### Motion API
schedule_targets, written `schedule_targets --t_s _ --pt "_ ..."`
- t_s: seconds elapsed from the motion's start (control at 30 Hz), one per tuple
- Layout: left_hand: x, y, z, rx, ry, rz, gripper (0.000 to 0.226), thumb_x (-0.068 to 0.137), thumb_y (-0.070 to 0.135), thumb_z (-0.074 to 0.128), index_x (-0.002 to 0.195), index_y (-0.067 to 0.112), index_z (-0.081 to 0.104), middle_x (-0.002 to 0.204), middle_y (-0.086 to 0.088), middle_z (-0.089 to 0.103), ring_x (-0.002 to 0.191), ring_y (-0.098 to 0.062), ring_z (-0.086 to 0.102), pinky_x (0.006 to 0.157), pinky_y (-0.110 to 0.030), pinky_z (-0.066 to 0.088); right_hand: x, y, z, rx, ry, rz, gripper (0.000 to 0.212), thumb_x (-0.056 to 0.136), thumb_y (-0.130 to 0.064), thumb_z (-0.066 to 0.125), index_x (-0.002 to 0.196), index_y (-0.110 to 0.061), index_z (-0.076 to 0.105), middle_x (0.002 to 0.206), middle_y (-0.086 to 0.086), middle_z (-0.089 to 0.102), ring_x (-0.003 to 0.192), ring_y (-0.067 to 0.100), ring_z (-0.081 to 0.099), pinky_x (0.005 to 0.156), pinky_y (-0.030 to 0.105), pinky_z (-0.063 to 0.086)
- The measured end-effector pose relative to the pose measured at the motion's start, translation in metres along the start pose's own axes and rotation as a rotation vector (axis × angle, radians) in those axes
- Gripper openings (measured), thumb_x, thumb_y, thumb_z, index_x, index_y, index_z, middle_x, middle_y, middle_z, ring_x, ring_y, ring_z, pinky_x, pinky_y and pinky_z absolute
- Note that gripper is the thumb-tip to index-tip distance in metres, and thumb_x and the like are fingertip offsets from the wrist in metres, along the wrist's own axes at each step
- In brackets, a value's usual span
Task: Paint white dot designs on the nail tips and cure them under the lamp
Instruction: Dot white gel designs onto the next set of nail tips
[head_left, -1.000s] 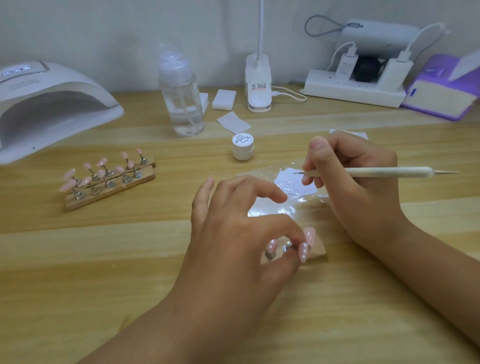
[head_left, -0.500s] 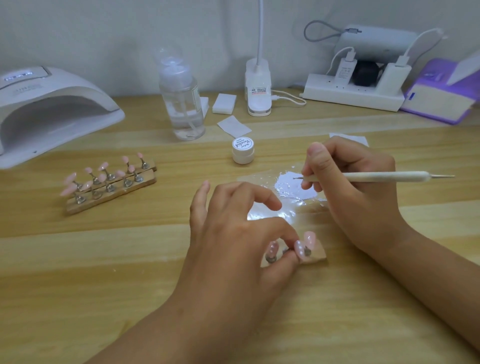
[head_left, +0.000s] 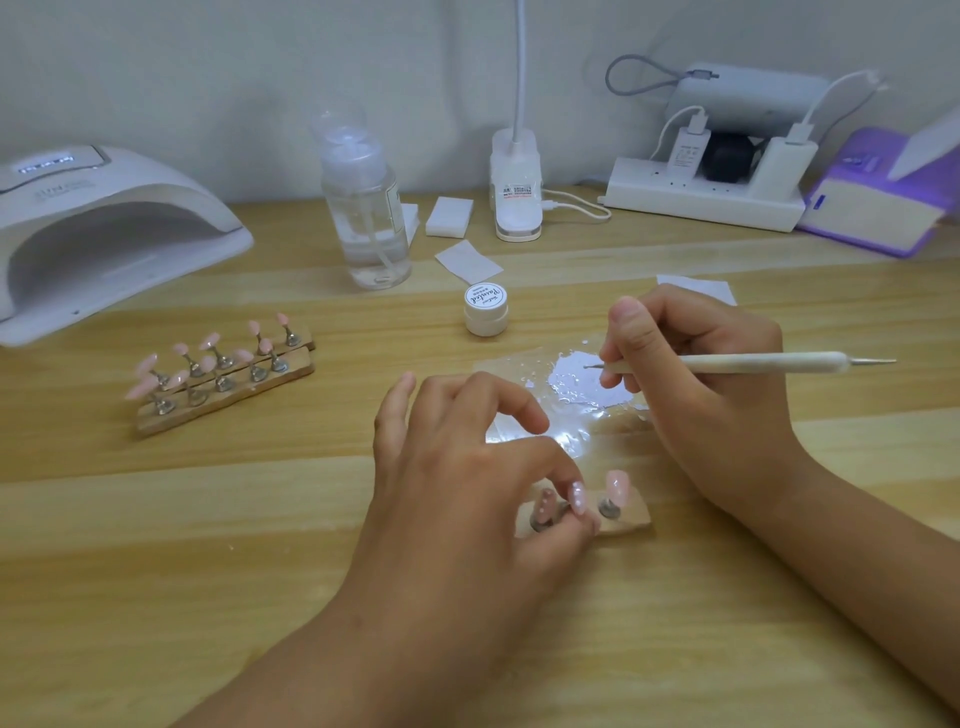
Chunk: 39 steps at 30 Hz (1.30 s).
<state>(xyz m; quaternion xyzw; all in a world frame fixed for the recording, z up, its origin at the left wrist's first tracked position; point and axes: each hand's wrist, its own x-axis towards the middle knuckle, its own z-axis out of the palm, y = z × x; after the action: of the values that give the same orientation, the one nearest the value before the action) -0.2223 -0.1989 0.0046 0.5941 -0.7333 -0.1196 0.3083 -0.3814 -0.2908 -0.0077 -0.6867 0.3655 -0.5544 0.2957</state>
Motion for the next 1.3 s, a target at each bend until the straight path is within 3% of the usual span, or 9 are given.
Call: schedule_targets --t_s 0.17,0.3,0.83,1.03,1.3 --pt "-0.0012 0.0023 -0.0001 0.059 -0.017 0.035 0.015 0.076 0.048 0.066 0.089 0.041 0.071 0.113 0.016 0.05 0.116 -0.008 0.043 0.118 -0.053 0.007 0.0001 -0.0002 -0.0005 -0.013 0.001 0.009 0.034 0.098 -0.024 0.056 0.067 -0.012 0.06 0.068 0.0 0.064 0.058 0.006 0.061 0.056 0.013 0.043" --pt "-0.0015 0.0049 0.0 0.078 -0.012 0.049 0.013 0.075 0.046 0.067 0.084 0.039 0.072 0.112 0.015 0.052 0.117 -0.011 0.045 0.117 -0.059 0.012 0.0003 -0.001 0.0002 -0.009 -0.001 0.002 0.034 0.097 -0.028 0.055 0.067 -0.012 0.06 0.068 -0.001 0.064 0.057 0.004 0.061 0.056 0.012 0.043" --pt "0.0008 0.005 -0.0048 0.137 -0.045 -0.015 0.01 0.069 0.043 0.063 0.068 0.034 0.067 0.107 0.017 0.049 0.118 -0.005 0.037 0.119 -0.058 0.004 0.0004 0.0008 -0.0004 0.003 -0.009 0.005 0.032 0.098 -0.022 0.056 0.067 -0.014 0.06 0.068 -0.001 0.064 0.057 0.003 0.062 0.057 0.014 0.046" --pt "0.001 0.0035 -0.0047 0.117 -0.06 -0.01 0.011 0.073 0.04 0.062 0.069 0.033 0.068 0.107 0.017 0.049 0.116 -0.007 0.041 0.119 -0.058 0.005 0.0006 0.0005 -0.0006 -0.007 -0.006 0.008 0.034 0.098 -0.027 0.055 0.067 -0.012 0.06 0.068 0.001 0.064 0.058 0.005 0.062 0.057 0.013 0.044" --pt "0.0021 0.003 -0.0038 0.102 -0.075 -0.018 0.013 0.074 0.041 0.059 0.071 0.033 0.068 0.107 0.019 0.048 0.115 -0.002 0.037 0.12 -0.056 0.002 0.0005 -0.0001 0.0001 -0.019 -0.007 0.006 0.034 0.098 -0.021 0.056 0.066 -0.013 0.06 0.064 -0.007 0.062 0.058 0.003 0.062 0.057 0.013 0.045"
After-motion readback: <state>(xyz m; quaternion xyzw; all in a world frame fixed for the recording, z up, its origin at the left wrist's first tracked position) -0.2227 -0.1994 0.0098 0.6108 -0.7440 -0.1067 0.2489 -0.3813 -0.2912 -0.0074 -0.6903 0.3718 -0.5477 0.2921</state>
